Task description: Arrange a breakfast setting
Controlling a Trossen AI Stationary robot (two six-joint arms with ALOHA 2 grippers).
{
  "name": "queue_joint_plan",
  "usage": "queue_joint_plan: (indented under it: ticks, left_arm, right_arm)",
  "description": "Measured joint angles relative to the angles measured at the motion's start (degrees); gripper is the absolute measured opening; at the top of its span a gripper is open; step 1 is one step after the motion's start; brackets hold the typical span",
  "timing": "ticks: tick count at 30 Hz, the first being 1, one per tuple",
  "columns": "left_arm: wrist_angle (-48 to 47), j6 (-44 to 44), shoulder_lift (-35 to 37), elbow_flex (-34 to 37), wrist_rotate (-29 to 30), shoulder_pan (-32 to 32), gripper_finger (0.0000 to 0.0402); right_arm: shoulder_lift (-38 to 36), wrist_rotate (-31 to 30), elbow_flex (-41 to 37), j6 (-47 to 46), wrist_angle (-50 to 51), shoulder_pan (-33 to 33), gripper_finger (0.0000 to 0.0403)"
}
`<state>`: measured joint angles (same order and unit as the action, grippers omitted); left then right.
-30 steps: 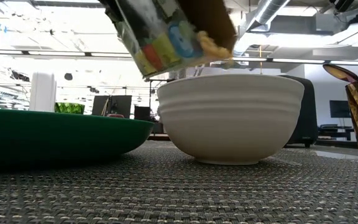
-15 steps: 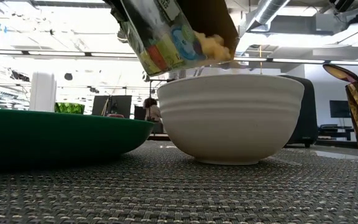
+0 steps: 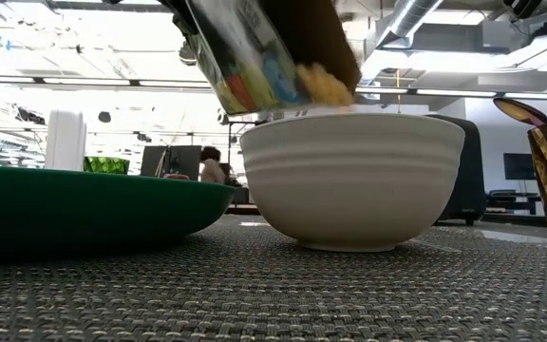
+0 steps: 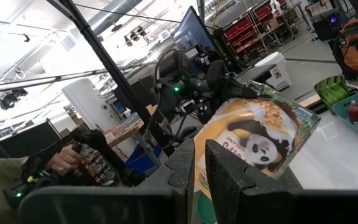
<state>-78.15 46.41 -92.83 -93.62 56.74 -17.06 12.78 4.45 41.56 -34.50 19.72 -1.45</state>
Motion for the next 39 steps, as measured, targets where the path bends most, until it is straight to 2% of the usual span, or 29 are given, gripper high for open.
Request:
queue_joint_plan:
  ticks: [8,33,39]
  left_arm:
    - [-0.54,-0.09,-2.95,0.02,-0.12,0.20,0.0084]
    - [1.56,1.07,-2.95,0.02,1.06,-0.94,0.0084]
    - [-0.13,-3.68,-2.95,0.02,0.36,-1.03,0.0084]
  right_arm:
    - [0.02,0.00,0.00,-0.15,0.13,0.00,0.0068]
    - [0.02,0.00,0.00,0.00,1.27,-0.02,0.0068]
    - [0.02,0.00,0.00,0.00,1.27,-0.01,0.0068]
